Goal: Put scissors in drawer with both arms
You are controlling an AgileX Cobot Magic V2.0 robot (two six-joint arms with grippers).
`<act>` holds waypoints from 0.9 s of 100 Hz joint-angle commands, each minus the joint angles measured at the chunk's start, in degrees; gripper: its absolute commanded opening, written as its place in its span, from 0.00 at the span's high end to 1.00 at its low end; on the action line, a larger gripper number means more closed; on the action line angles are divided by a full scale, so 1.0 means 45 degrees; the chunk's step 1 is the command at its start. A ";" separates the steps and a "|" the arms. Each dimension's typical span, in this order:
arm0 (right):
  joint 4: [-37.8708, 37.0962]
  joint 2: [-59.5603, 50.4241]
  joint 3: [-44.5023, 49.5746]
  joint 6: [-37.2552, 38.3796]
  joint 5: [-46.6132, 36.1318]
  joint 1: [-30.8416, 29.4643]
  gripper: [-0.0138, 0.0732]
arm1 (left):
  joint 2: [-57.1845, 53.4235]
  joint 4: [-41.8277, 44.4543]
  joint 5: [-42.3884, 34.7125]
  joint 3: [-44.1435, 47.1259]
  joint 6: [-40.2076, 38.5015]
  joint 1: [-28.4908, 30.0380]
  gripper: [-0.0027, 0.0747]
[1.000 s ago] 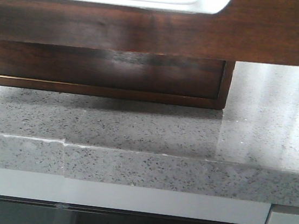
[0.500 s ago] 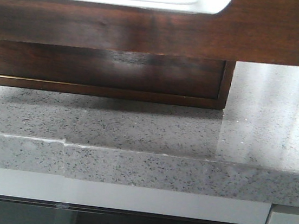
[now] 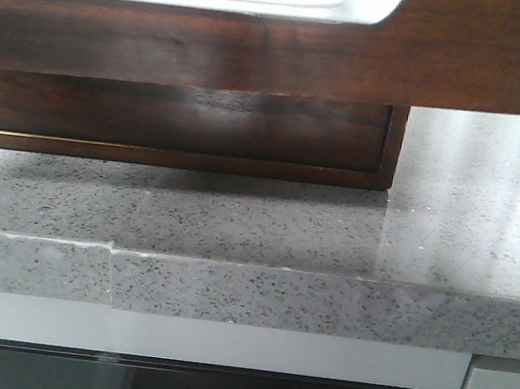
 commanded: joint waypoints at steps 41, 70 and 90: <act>0.0242 -0.5222 0.7282 0.0000 -0.8851 -0.2703 0.92 | -0.0400 -0.0040 -0.1054 0.0460 -0.0146 -0.0093 0.99; 0.0197 -0.5222 0.7321 0.0000 -0.8294 -0.2703 0.92 | -0.0400 -0.0040 -0.1054 0.0460 -0.0146 -0.0093 0.99; 0.0197 -0.5222 0.7321 0.0000 -0.8294 -0.2703 0.92 | -0.0400 -0.0040 -0.1054 0.0460 -0.0146 -0.0093 0.99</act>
